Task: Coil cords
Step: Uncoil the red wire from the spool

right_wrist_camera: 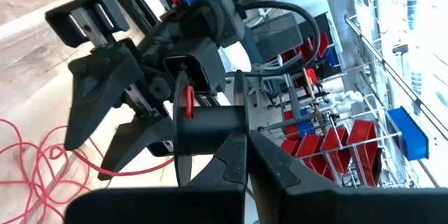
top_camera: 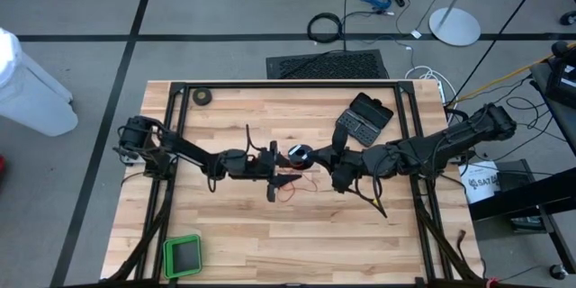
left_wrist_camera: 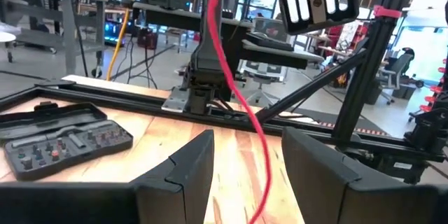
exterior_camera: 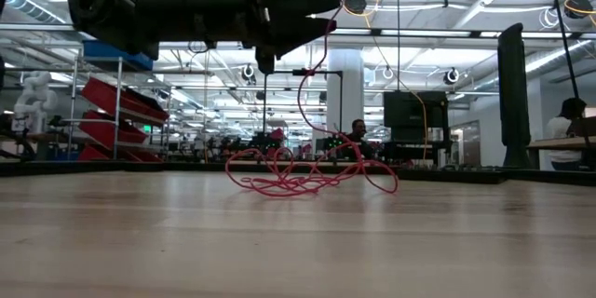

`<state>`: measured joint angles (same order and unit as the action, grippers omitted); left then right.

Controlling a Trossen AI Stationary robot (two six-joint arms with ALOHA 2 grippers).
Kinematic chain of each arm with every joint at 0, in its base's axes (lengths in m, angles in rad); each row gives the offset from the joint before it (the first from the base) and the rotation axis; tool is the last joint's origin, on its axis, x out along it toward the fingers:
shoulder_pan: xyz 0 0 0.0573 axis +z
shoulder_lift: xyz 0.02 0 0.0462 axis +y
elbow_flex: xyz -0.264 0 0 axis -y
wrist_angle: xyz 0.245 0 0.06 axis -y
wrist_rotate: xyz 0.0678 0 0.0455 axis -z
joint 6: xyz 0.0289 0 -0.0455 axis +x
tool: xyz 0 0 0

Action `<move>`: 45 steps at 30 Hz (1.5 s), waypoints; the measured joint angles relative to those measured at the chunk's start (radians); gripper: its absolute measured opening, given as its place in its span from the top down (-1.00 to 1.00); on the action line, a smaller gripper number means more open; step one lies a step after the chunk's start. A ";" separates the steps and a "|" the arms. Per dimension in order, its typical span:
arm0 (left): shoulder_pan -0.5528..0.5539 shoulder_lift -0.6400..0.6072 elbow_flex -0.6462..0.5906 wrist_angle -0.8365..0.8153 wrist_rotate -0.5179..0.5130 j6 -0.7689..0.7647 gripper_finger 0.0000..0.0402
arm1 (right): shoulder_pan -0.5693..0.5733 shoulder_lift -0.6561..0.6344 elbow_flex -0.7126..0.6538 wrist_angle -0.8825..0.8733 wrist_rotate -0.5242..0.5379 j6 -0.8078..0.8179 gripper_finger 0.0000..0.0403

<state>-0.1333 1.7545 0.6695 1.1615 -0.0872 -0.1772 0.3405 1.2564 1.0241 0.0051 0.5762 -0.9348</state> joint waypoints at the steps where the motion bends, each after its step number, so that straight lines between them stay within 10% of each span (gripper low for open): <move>1: -0.002 0.001 0.002 -0.001 0.000 0.000 0.12 | 0.000 0.000 0.000 0.000 0.000 0.000 1.00; 29: -0.011 0.001 0.009 -0.053 -0.080 0.017 0.14 | -0.012 0.000 0.000 0.001 -0.002 0.000 1.00; 45: -0.013 0.001 0.009 -0.075 -0.105 0.034 0.79 | -0.012 0.000 0.000 0.001 -0.002 0.000 1.00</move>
<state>-0.1467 1.7550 0.6788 1.0868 -0.1917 -0.1430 0.3286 1.2564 1.0241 0.0063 0.5747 -0.9348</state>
